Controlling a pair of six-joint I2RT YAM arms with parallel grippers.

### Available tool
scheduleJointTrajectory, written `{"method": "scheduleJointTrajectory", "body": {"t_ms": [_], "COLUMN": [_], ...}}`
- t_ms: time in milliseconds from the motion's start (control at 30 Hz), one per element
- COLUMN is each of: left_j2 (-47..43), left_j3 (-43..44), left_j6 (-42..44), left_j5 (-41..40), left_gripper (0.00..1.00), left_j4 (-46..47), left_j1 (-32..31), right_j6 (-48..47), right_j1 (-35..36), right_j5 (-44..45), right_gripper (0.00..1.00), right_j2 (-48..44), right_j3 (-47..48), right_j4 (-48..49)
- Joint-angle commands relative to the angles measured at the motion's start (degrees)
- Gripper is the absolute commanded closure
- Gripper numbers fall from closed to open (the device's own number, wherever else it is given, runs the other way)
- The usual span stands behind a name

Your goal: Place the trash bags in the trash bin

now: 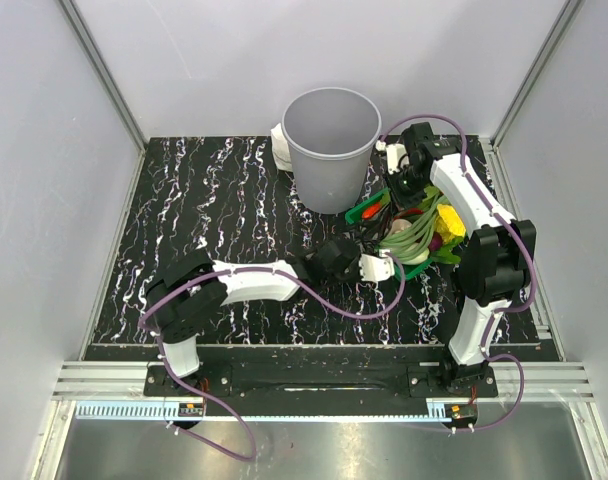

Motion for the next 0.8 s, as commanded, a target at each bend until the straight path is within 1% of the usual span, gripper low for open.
{"method": "scheduleJointTrajectory", "body": {"t_ms": [0, 67, 100, 133, 200, 233, 300, 333, 433, 500, 667, 767], "left_j2": [-2.73, -4.05, -4.58, -4.84, -5.20, -5.37, -4.94, -4.15, -1.08, 0.68, 2.09, 3.50], "left_j3": [1.13, 0.60, 0.77, 0.77, 0.34, -0.10, -0.45, -0.20, 0.95, 2.18, 2.27, 1.83], "left_j6": [-0.99, -1.95, -2.48, -2.75, -2.75, -2.75, -2.57, -2.49, -1.43, -0.73, -0.73, 0.67], "left_j5": [0.17, 0.96, 1.13, 0.61, -2.19, -3.16, -5.18, -6.67, -10.81, -12.22, -12.22, -13.62], "left_gripper": [1.00, 0.98, 0.85, 0.70, 0.46, 0.39, 0.30, 0.27, 0.23, 0.22, 0.21, 0.21], "left_j4": [2.40, 1.71, 1.00, 0.65, 1.17, 1.78, 2.49, 2.75, 4.33, 4.60, 5.13, 7.23], "left_j1": [0.77, 0.60, 0.42, -0.10, -1.51, -2.56, -3.88, -4.67, -5.56, -5.56, -5.65, -5.56], "right_j6": [-0.91, -0.91, -0.91, -0.91, -0.91, -0.91, -0.82, -0.82, -0.64, -0.64, -0.91, -0.99], "right_j1": [0.21, 0.21, 0.21, 0.21, 0.21, 0.21, 0.21, 0.21, 0.21, 0.21, 0.21, 0.21], "right_j5": [0.65, 0.65, 0.65, 0.65, 0.56, 0.65, 0.56, 0.56, 0.38, 0.47, 1.00, 1.00], "right_gripper": [1.00, 1.00, 1.00, 1.00, 1.00, 1.00, 1.00, 1.00, 1.00, 1.00, 1.00, 1.00], "right_j2": [-1.39, -1.40, -1.31, -1.31, -1.13, -0.87, -0.61, -0.52, -0.52, -0.78, -1.31, -1.31], "right_j3": [-0.25, -0.43, -0.43, -0.26, -0.08, 0.01, 0.27, 0.36, 0.36, 0.27, -0.52, -0.52], "right_j4": [1.12, 1.21, 1.21, 1.21, 1.21, 1.12, 1.12, 1.12, 1.21, 1.12, 1.21, 1.21]}}
